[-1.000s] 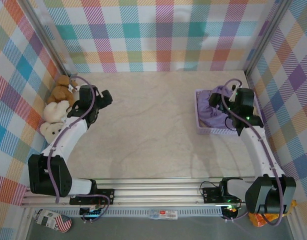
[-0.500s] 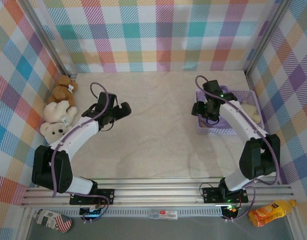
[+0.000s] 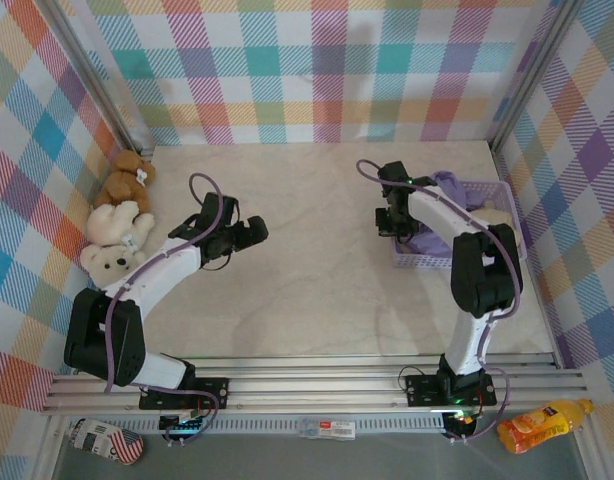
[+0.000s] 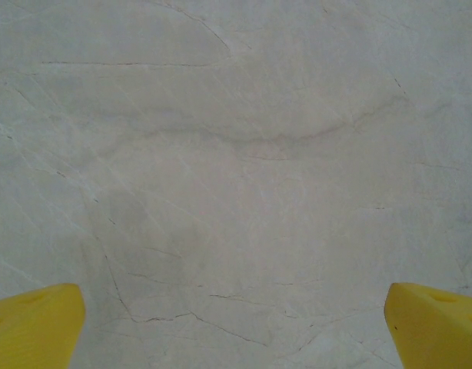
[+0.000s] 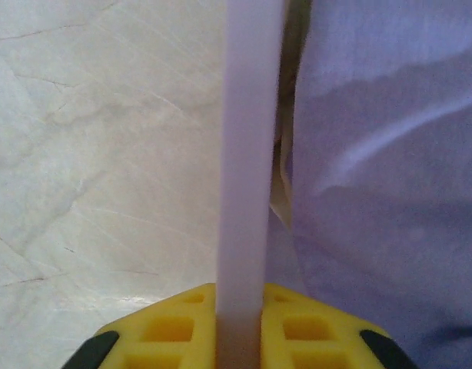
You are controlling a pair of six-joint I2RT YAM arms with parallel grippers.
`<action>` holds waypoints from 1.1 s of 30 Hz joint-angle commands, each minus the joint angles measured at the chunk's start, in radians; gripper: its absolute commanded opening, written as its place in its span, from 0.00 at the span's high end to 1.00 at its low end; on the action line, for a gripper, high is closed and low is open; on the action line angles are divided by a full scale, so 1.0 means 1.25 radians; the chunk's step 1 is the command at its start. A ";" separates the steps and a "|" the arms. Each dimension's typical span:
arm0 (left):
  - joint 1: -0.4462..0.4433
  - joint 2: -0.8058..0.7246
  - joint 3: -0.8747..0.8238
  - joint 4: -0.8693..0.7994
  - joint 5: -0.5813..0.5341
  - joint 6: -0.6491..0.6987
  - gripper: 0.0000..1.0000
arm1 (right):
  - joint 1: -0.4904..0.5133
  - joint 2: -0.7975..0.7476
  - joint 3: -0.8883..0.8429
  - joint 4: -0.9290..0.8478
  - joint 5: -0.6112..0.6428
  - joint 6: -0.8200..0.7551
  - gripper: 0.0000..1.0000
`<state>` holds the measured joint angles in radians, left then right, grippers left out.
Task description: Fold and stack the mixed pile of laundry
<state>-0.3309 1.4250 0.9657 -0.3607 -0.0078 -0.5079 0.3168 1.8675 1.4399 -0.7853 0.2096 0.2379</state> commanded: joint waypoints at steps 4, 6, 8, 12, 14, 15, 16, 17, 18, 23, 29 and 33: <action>-0.004 0.039 0.071 -0.023 0.017 0.017 0.00 | 0.018 0.092 0.155 0.061 0.026 -0.182 0.98; -0.004 0.048 0.089 -0.033 0.021 0.021 0.00 | 0.018 0.142 0.233 0.065 0.041 -0.233 0.99; -0.004 0.052 0.104 -0.043 0.023 0.025 0.00 | 0.018 0.210 0.338 0.041 0.044 -0.283 0.98; -0.004 0.037 0.107 -0.053 0.017 0.022 0.00 | 0.008 0.341 0.547 -0.007 0.050 -0.315 0.97; -0.005 0.022 0.096 -0.055 0.014 0.014 0.00 | -0.002 0.401 0.651 -0.055 0.043 -0.303 0.86; -0.005 0.015 0.088 -0.056 0.013 0.008 0.00 | -0.006 0.428 0.704 -0.084 0.042 -0.296 0.67; -0.005 0.004 0.078 -0.055 0.011 0.002 0.00 | -0.006 0.445 0.748 -0.111 0.041 -0.285 0.52; -0.005 -0.005 0.067 -0.055 0.010 -0.002 0.00 | -0.006 0.448 0.770 -0.122 0.035 -0.276 0.41; -0.005 -0.015 0.057 -0.053 0.008 -0.009 0.00 | -0.007 0.438 0.778 -0.122 0.018 -0.245 0.36; -0.005 -0.058 0.017 -0.050 0.001 -0.035 0.00 | -0.018 0.334 0.710 -0.105 0.049 -0.123 0.09; -0.005 -0.052 0.026 -0.047 0.032 -0.035 0.00 | -0.059 0.294 0.646 -0.116 0.170 0.006 0.04; -0.009 -0.024 0.058 -0.053 0.053 -0.033 0.00 | -0.105 0.317 0.643 -0.145 0.159 0.097 0.03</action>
<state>-0.3317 1.3739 0.9997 -0.4141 0.0292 -0.5362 0.2234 2.2494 2.2677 -0.9081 0.3725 0.2298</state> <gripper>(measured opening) 0.998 0.966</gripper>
